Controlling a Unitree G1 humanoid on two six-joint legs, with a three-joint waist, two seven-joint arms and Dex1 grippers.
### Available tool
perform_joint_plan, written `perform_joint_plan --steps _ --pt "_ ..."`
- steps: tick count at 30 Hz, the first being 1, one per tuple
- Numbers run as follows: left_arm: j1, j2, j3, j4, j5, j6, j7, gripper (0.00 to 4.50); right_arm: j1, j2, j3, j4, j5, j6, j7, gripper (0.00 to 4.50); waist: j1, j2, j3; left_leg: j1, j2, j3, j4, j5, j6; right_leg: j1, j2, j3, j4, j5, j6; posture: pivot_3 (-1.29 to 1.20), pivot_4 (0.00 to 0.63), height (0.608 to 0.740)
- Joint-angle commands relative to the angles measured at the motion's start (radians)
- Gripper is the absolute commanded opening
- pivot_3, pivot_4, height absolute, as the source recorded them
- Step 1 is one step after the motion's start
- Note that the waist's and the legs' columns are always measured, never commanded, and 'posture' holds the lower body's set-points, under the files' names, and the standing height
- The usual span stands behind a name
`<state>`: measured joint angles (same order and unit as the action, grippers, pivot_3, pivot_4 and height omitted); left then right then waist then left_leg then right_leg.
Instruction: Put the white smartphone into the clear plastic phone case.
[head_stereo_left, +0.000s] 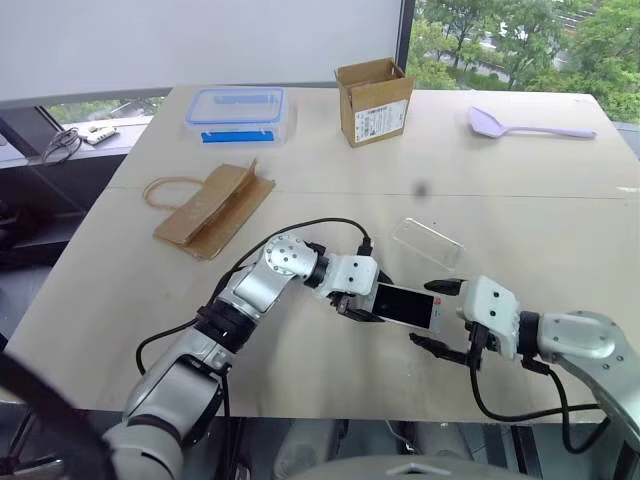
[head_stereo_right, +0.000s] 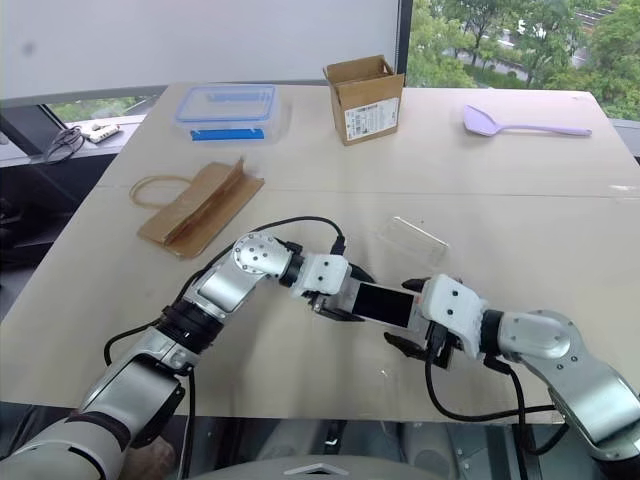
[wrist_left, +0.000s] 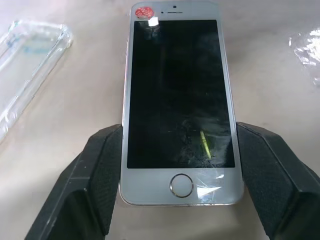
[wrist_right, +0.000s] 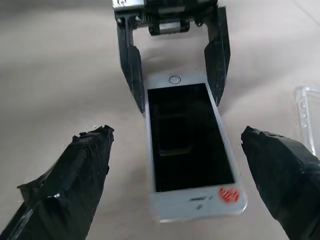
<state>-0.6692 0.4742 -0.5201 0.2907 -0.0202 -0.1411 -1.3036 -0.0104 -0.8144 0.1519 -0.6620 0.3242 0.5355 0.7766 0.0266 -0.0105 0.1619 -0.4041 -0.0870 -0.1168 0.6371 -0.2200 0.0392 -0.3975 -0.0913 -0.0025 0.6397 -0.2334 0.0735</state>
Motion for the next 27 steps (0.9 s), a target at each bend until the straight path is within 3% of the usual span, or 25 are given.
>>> perform_joint_plan --steps 1,9,19,23,27 --pt "-0.023 -0.006 0.014 0.014 0.019 -0.038 -0.005 2.90 -0.036 -0.003 0.012 0.014 -0.009 -0.006 0.027 4.50 0.000 0.000 0.000 0.000 0.000 0.000 0.000 0.000 0.000 0.000 0.000 0.000 0.000 0.000 0.000 0.00 0.150 0.740" --pt "-0.036 0.004 0.038 -0.061 0.013 0.047 -0.008 2.90 -0.113 -0.035 0.072 0.043 -0.036 0.024 0.094 4.50 -0.013 0.000 0.000 0.000 0.000 -0.001 0.000 0.000 0.000 0.000 0.002 0.000 0.001 0.000 0.000 0.00 0.150 0.740" --pt "-0.021 0.011 0.054 -0.144 -0.020 0.145 -0.019 2.90 -0.140 -0.024 0.118 0.069 -0.159 0.046 0.037 4.50 -0.014 0.000 0.001 0.000 0.000 -0.001 0.000 0.000 0.000 -0.001 0.002 0.000 0.001 0.000 0.000 0.00 0.150 0.740" --pt "-0.002 0.015 0.075 -0.203 -0.048 0.313 -0.010 2.90 -0.128 0.024 0.069 0.054 -0.153 0.097 -0.024 4.50 -0.014 0.000 0.001 0.000 0.000 -0.001 0.000 0.000 0.000 -0.001 0.002 0.000 0.002 0.000 0.000 0.00 0.150 0.740" --pt "0.040 0.020 0.145 -0.315 -0.111 0.661 0.075 2.90 -0.122 0.224 -0.117 -0.009 -0.016 0.332 -0.180 4.50 -0.017 0.000 0.001 -0.001 0.000 -0.002 0.000 0.000 0.000 -0.003 0.003 0.001 0.003 0.000 0.000 0.00 0.150 0.740"
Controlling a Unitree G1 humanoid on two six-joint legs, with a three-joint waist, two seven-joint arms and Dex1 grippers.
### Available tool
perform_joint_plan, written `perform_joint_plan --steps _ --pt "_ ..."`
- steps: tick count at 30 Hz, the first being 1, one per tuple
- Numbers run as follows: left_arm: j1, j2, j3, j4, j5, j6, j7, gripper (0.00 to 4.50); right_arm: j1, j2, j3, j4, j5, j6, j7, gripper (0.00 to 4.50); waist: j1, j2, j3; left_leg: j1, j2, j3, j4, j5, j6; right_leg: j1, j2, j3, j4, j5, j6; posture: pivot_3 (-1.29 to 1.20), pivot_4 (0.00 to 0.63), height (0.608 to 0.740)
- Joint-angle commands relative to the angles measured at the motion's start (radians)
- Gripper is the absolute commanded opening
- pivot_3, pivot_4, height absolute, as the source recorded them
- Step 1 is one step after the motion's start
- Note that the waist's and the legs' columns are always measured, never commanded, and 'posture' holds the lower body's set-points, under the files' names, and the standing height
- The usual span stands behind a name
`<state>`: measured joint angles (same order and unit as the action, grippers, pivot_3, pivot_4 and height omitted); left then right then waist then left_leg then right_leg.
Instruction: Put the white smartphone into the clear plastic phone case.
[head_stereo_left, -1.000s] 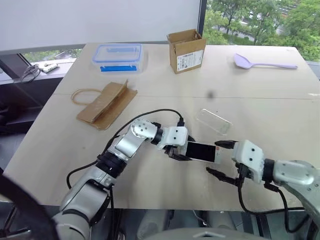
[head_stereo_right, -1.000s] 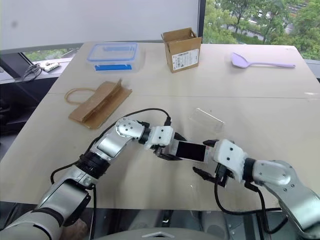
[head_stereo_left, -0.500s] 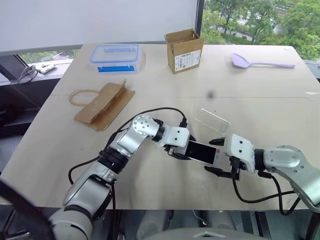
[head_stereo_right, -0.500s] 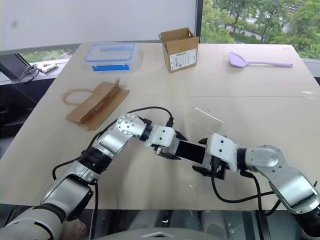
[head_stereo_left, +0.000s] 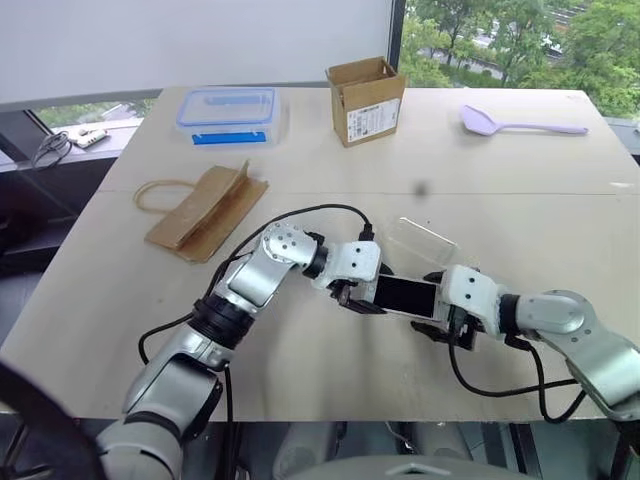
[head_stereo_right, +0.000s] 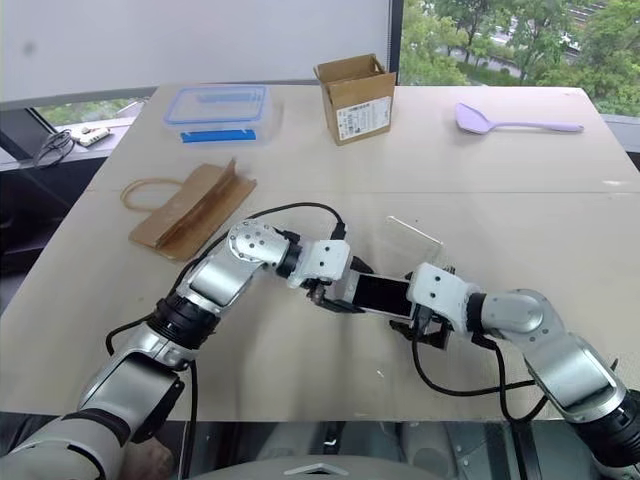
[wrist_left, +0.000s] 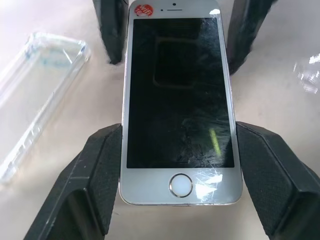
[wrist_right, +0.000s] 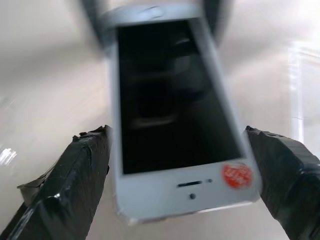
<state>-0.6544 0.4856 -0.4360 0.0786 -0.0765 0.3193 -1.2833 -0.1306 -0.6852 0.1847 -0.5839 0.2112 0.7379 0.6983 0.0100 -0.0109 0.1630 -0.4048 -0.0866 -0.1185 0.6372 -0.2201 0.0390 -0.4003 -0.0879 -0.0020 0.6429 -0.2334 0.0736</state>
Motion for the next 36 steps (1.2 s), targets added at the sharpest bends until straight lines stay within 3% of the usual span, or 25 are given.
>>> perform_joint_plan --steps 1,6,8,12,18,22,31,36 --pt "0.040 0.009 0.086 -0.135 -0.069 0.253 0.085 2.90 0.004 0.139 -0.194 -0.109 0.135 0.177 -0.124 4.50 0.000 0.000 0.000 -0.001 0.000 -0.001 0.000 0.000 0.000 -0.001 0.000 0.000 0.001 0.000 0.000 0.00 0.150 0.740" --pt "0.095 -0.028 0.197 -0.240 -0.102 0.389 0.267 2.90 0.018 0.269 -0.325 -0.173 0.271 0.328 -0.193 4.50 0.002 0.001 0.000 -0.008 0.000 -0.001 0.002 0.003 -0.004 -0.008 0.000 0.001 0.003 0.000 0.000 0.00 0.150 0.740" --pt "0.098 -0.095 0.256 -0.252 -0.095 0.428 0.405 2.90 -0.010 0.353 -0.376 -0.165 0.339 0.371 -0.239 4.50 0.003 0.001 0.000 -0.008 0.000 -0.001 0.003 0.003 -0.004 -0.008 0.000 0.001 0.003 0.001 0.000 0.00 0.150 0.740" --pt "0.076 -0.195 0.291 -0.204 -0.034 0.363 0.612 2.90 -0.148 0.543 -0.474 -0.087 0.450 0.456 -0.367 4.50 0.002 0.001 0.000 -0.009 0.000 0.000 0.004 0.002 -0.004 -0.010 0.000 0.002 0.006 0.001 -0.001 0.00 0.150 0.740" --pt "0.001 -0.326 0.344 -0.116 -0.024 0.275 0.808 2.90 -0.328 0.667 -0.508 0.086 0.471 0.451 -0.506 4.50 0.001 0.001 0.000 -0.009 -0.001 0.002 0.005 0.004 -0.007 -0.014 0.000 0.005 0.016 0.001 -0.001 0.00 0.150 0.740" --pt "0.005 -0.366 0.359 -0.143 -0.044 0.229 0.845 2.90 -0.422 0.713 -0.518 0.189 0.460 0.399 -0.574 4.50 -0.006 0.001 0.000 -0.009 -0.002 0.005 0.006 0.004 -0.007 -0.016 0.000 0.008 0.018 0.001 -0.001 0.00 0.150 0.740" --pt "0.078 -0.328 0.343 -0.251 -0.117 0.187 0.753 2.90 -0.471 0.772 -0.544 0.253 0.536 0.347 -0.636 4.50 -0.027 0.001 -0.001 -0.009 -0.001 0.010 0.005 0.004 -0.007 -0.020 0.001 0.013 0.019 0.001 -0.001 0.00 0.150 0.740" --pt "0.101 -0.311 0.336 -0.301 -0.181 0.220 0.693 2.90 -0.482 0.769 -0.554 0.251 0.603 0.350 -0.644 2.31 -0.027 0.001 0.000 -0.009 -0.001 0.010 0.005 0.004 -0.007 -0.020 0.001 0.014 0.019 0.001 -0.001 0.00 0.150 0.740"
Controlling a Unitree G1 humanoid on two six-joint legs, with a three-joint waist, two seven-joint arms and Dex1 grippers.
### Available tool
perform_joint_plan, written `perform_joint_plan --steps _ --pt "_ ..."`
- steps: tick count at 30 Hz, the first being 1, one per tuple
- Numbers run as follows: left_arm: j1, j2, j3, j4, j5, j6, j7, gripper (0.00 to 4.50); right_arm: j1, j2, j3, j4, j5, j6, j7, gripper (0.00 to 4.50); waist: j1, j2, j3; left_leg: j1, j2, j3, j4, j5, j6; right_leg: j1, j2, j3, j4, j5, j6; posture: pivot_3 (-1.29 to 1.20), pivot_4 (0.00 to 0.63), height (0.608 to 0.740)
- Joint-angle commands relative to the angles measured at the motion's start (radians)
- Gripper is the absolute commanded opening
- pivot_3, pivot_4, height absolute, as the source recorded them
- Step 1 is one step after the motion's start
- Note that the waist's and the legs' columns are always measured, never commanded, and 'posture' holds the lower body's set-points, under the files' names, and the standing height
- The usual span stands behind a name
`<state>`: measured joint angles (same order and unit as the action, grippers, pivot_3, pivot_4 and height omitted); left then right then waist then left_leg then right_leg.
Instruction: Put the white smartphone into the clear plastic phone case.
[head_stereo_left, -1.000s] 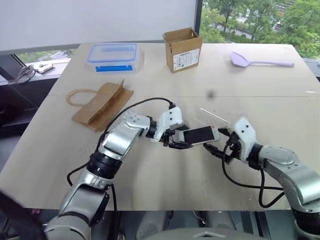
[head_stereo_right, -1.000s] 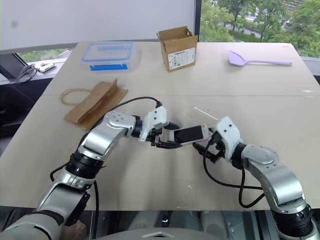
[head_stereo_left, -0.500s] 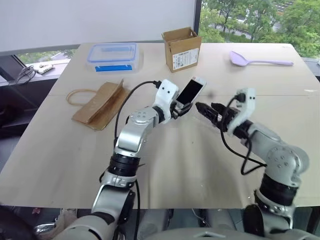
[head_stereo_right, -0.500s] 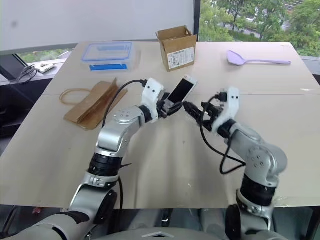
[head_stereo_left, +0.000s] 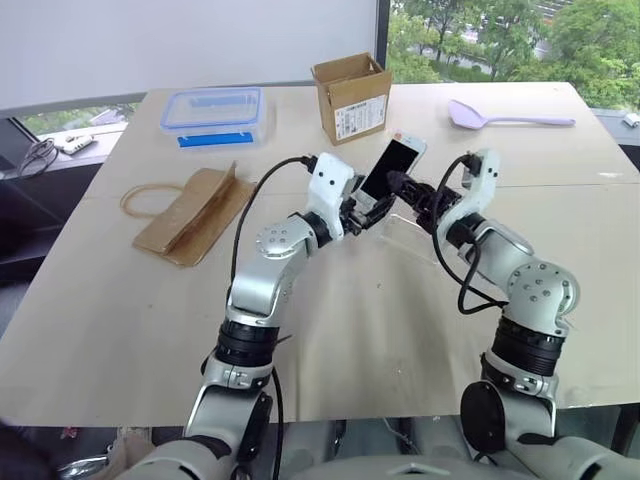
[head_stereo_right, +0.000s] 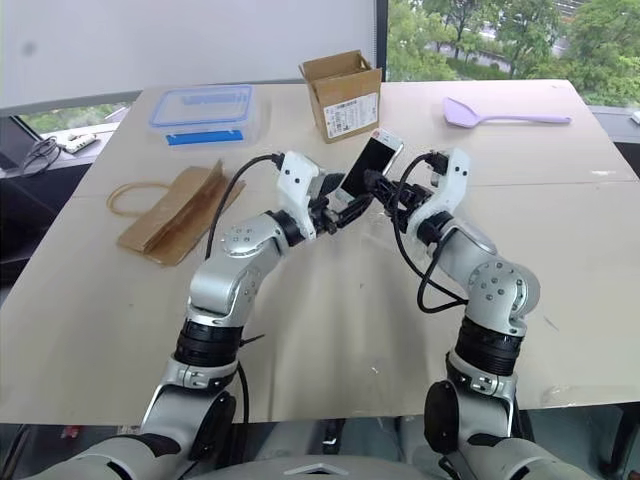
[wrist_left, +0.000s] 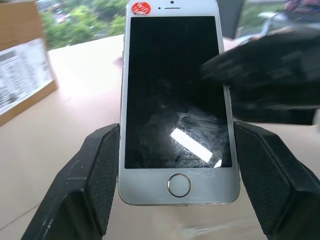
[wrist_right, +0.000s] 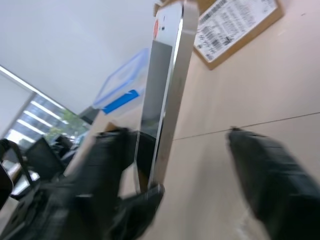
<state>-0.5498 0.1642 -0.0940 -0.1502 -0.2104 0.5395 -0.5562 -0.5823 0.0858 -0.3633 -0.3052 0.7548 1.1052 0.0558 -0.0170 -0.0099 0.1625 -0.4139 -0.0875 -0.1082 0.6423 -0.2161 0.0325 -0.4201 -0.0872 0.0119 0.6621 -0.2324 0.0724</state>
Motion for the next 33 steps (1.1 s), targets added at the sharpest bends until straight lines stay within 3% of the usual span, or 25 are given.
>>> perform_joint_plan --steps 1,3,6,8,9,10,14,15,17,21,23,26,28,33 --pt "0.000 0.016 -0.008 -0.078 -0.056 0.001 -0.044 2.90 -0.031 -0.004 -0.007 -0.030 0.077 -0.012 0.000 2.31 -0.001 0.000 0.000 0.000 0.000 0.000 0.000 0.000 0.001 0.000 0.000 0.000 0.000 0.000 0.000 0.00 0.150 0.740" --pt "0.001 0.022 -0.003 -0.080 -0.072 0.008 -0.051 2.90 -0.030 -0.014 0.000 -0.033 0.096 -0.008 0.002 2.31 -0.001 0.000 0.000 0.000 0.000 0.000 0.000 -0.001 0.002 0.000 0.000 0.000 0.000 0.000 0.000 0.00 0.150 0.740" --pt "-0.003 0.031 -0.005 -0.079 -0.082 0.006 -0.055 2.90 -0.020 -0.026 0.007 -0.039 0.122 -0.011 -0.001 1.62 -0.001 0.000 0.000 0.000 0.000 0.000 0.000 -0.001 0.002 0.000 0.001 0.000 0.000 0.000 0.000 0.00 0.150 0.740" --pt "-0.003 0.038 -0.005 -0.080 -0.091 0.007 -0.059 2.90 -0.015 -0.033 0.010 -0.044 0.139 -0.014 -0.002 0.80 -0.001 0.000 0.000 0.000 0.000 0.000 0.000 -0.001 0.002 0.000 0.001 0.000 0.000 0.000 0.000 0.00 0.150 0.740" --pt "-0.002 0.040 -0.004 -0.082 -0.096 0.008 -0.060 2.90 -0.013 -0.037 0.011 -0.047 0.151 -0.014 -0.004 0.15 -0.001 0.000 0.000 0.000 0.000 0.000 0.000 -0.001 0.002 0.000 0.001 0.001 0.000 0.000 0.000 0.00 0.150 0.740" --pt "-0.002 0.041 -0.002 -0.083 -0.100 0.009 -0.060 2.90 -0.011 -0.041 0.012 -0.050 0.161 -0.014 -0.006 0.01 -0.001 0.000 0.000 0.000 0.000 0.001 0.000 -0.001 0.002 0.000 0.001 0.000 0.000 0.000 0.000 0.00 0.150 0.740" --pt "0.011 0.046 0.035 -0.105 -0.190 0.054 -0.097 2.90 0.003 -0.061 0.021 -0.062 0.194 -0.007 -0.010 0.01 -0.001 0.000 0.000 0.000 0.000 0.001 0.000 -0.001 0.002 0.000 0.001 0.001 0.000 0.000 0.000 0.00 0.150 0.740" --pt "0.013 0.053 0.049 -0.114 -0.226 0.080 -0.111 3.92 0.007 -0.070 0.023 -0.066 0.203 -0.004 -0.011 0.00 -0.001 0.000 0.000 0.000 0.000 0.001 0.000 -0.001 0.002 0.000 0.001 0.001 0.000 0.000 0.000 0.00 0.150 0.740" --pt "0.012 0.076 0.092 -0.126 -0.328 0.180 -0.138 4.48 0.016 -0.096 0.024 -0.073 0.228 0.005 -0.005 0.00 -0.001 0.000 0.000 0.000 0.000 0.001 0.000 -0.002 0.003 0.000 0.001 0.001 0.000 0.000 0.000 0.00 0.150 0.740" --pt "0.019 0.227 0.160 -0.119 -0.555 0.433 -0.274 4.48 0.043 -0.216 0.035 -0.090 0.272 0.043 0.056 0.00 -0.011 0.001 0.000 0.000 0.001 0.001 0.000 -0.002 0.004 0.000 0.001 0.000 0.000 0.000 0.000 0.00 0.150 0.740" --pt "-0.002 0.295 0.207 -0.052 -0.629 0.514 -0.317 4.48 0.085 -0.397 0.118 -0.142 0.246 0.070 0.202 0.00 -0.012 0.002 0.001 0.000 0.001 0.000 0.000 -0.002 0.004 0.000 0.001 0.000 0.000 0.000 0.000 0.00 0.150 0.740" --pt "-0.043 0.325 0.194 0.009 -0.602 0.487 -0.319 4.48 0.133 -0.658 0.286 -0.221 0.161 0.027 0.421 0.00 -0.013 0.002 0.002 0.000 0.000 0.001 0.001 -0.002 0.005 0.001 0.002 -0.001 -0.002 -0.001 0.001 0.00 0.150 0.740" --pt "-0.059 0.332 0.162 0.010 -0.579 0.466 -0.329 4.48 0.138 -0.762 0.362 -0.242 0.106 -0.016 0.510 0.00 -0.016 0.001 0.003 0.000 0.001 0.000 0.001 -0.003 0.005 0.002 0.001 -0.002 -0.002 -0.001 0.001 0.00 0.150 0.740" --pt "-0.084 0.325 0.065 -0.030 -0.562 0.444 -0.375 4.48 0.101 -0.849 0.454 -0.249 0.070 -0.070 0.649 0.00 -0.020 0.000 0.003 0.000 0.001 0.001 0.001 -0.002 0.005 0.003 0.001 -0.001 -0.002 -0.001 0.001 0.00 0.150 0.740"
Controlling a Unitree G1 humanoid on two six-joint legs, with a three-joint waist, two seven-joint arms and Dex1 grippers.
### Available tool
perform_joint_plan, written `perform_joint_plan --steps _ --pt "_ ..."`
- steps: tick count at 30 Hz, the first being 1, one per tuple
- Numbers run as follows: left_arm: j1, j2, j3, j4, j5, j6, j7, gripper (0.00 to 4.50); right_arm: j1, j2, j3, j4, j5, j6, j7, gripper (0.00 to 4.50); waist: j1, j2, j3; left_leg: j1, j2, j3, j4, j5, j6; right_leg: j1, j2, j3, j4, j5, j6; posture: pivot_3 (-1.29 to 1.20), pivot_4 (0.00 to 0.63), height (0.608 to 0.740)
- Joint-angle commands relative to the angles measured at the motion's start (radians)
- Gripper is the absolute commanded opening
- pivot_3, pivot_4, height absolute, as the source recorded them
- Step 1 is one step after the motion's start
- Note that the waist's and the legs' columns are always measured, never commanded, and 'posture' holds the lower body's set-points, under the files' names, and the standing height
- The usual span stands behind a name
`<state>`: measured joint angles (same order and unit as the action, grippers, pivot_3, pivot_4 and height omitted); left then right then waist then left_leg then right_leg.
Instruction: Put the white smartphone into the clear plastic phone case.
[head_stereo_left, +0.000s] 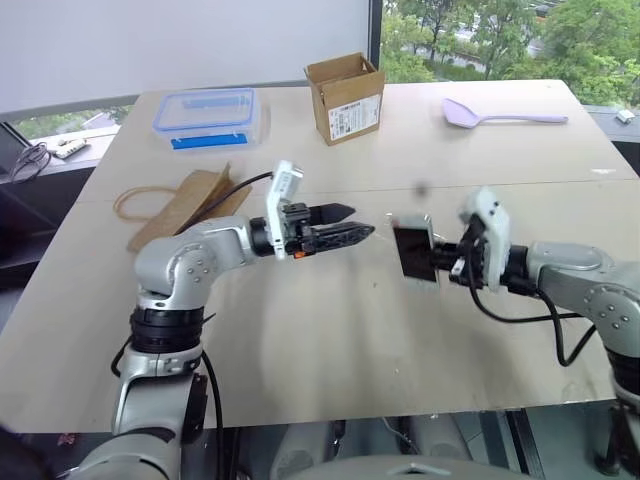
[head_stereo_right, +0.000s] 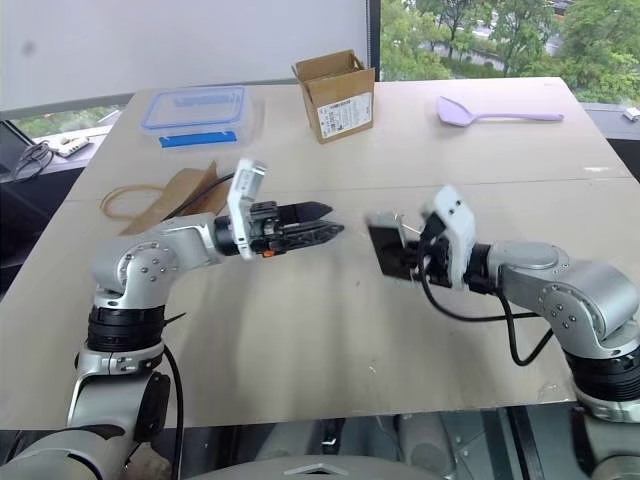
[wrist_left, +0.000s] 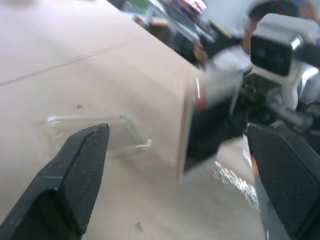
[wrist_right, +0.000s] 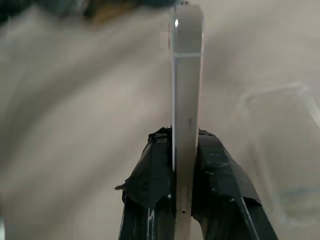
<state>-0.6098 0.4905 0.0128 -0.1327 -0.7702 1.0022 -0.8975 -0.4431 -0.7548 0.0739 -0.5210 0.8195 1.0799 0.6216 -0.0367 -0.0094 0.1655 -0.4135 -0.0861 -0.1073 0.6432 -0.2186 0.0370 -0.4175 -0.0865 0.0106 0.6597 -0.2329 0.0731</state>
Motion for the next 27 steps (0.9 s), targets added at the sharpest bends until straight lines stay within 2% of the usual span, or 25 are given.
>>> perform_joint_plan --steps 1,4,6,8,9,11,15,17,20,22,24,27 --pt "-0.027 -0.004 -0.057 -0.054 -0.008 -0.019 -0.046 4.48 -0.045 -0.006 0.024 -0.030 0.008 -0.047 0.102 0.00 0.000 0.000 0.000 0.000 0.000 0.000 0.000 0.000 0.000 0.000 0.000 0.000 0.000 0.000 0.000 0.00 0.150 0.740" --pt "-0.029 -0.007 -0.080 -0.063 -0.023 -0.014 -0.073 4.48 -0.056 0.006 0.036 -0.018 0.000 -0.063 0.130 0.00 0.005 -0.001 0.000 0.000 0.000 0.000 0.000 0.000 0.000 0.000 -0.001 0.000 0.000 0.000 0.000 0.00 0.150 0.740" --pt "-0.027 -0.004 -0.089 -0.071 -0.028 -0.019 -0.095 3.97 -0.059 0.018 0.036 -0.014 0.007 -0.065 0.142 0.00 0.009 -0.001 0.000 0.000 0.000 0.000 0.000 0.000 0.000 0.000 -0.001 0.000 0.000 0.000 0.000 0.00 0.150 0.740" --pt "-0.026 0.001 -0.091 -0.078 -0.042 -0.016 -0.118 3.24 -0.059 0.029 0.033 -0.019 0.017 -0.061 0.149 0.00 0.014 -0.001 0.000 -0.001 0.000 0.000 0.000 0.000 0.000 0.000 -0.001 0.000 -0.001 0.000 0.000 0.00 0.150 0.740" --pt "-0.026 0.001 -0.083 -0.081 -0.057 -0.008 -0.125 2.69 -0.058 0.035 0.030 -0.022 0.022 -0.057 0.150 0.00 0.017 -0.001 0.000 -0.001 0.000 0.000 0.000 0.000 0.000 0.000 -0.001 0.000 -0.001 0.000 0.000 0.00 0.150 0.740" --pt "-0.030 -0.002 -0.064 -0.083 -0.088 0.014 -0.127 2.09 -0.053 0.039 0.028 -0.026 0.025 -0.052 0.154 0.00 0.023 -0.001 0.000 -0.001 0.000 -0.001 0.000 0.000 0.000 0.000 -0.001 0.000 -0.001 0.000 0.000 0.00 0.150 0.740" --pt "-0.027 0.005 -0.042 -0.093 -0.140 0.044 -0.131 0.41 -0.043 0.042 0.025 -0.028 0.029 -0.050 0.160 0.00 0.025 -0.001 0.001 -0.001 0.000 -0.001 0.000 0.000 0.000 0.000 -0.001 0.000 -0.002 0.000 0.000 0.00 0.150 0.740" --pt "-0.026 0.000 -0.022 -0.096 -0.171 0.062 -0.121 0.12 -0.039 0.043 0.020 -0.026 0.034 -0.052 0.162 0.00 0.025 -0.001 0.001 -0.001 0.000 -0.001 0.000 0.000 0.000 0.000 -0.001 0.000 -0.002 0.000 0.000 0.00 0.150 0.740" --pt "-0.032 -0.010 0.008 -0.092 -0.207 0.091 -0.100 0.10 -0.033 0.044 0.018 -0.017 0.024 -0.076 0.172 0.00 0.025 -0.001 0.001 -0.001 0.000 -0.001 0.000 0.000 0.000 0.000 -0.002 0.000 -0.002 0.000 0.000 0.00 0.150 0.740" --pt "-0.034 -0.017 0.027 -0.082 -0.226 0.109 -0.081 0.10 -0.023 0.039 0.015 -0.017 0.040 -0.090 0.210 1.01 0.025 -0.001 0.001 -0.001 0.000 -0.001 0.000 0.000 0.000 0.000 -0.001 0.000 -0.002 0.000 0.000 0.00 0.150 0.740" --pt "-0.033 -0.028 0.051 -0.068 -0.244 0.128 -0.049 0.00 -0.009 0.052 -0.003 -0.012 0.051 -0.098 0.198 2.05 0.026 -0.002 0.001 -0.001 0.000 -0.002 0.000 0.000 0.000 0.000 -0.001 -0.001 -0.002 0.000 0.000 0.00 0.150 0.740" --pt "-0.033 -0.051 0.100 -0.024 -0.270 0.145 0.023 0.00 0.013 0.049 -0.022 -0.022 -0.010 -0.134 0.141 3.39 0.024 -0.002 0.001 -0.001 0.000 -0.002 0.000 0.000 0.000 0.000 -0.001 0.000 -0.002 0.000 0.000 0.00 0.150 0.740"
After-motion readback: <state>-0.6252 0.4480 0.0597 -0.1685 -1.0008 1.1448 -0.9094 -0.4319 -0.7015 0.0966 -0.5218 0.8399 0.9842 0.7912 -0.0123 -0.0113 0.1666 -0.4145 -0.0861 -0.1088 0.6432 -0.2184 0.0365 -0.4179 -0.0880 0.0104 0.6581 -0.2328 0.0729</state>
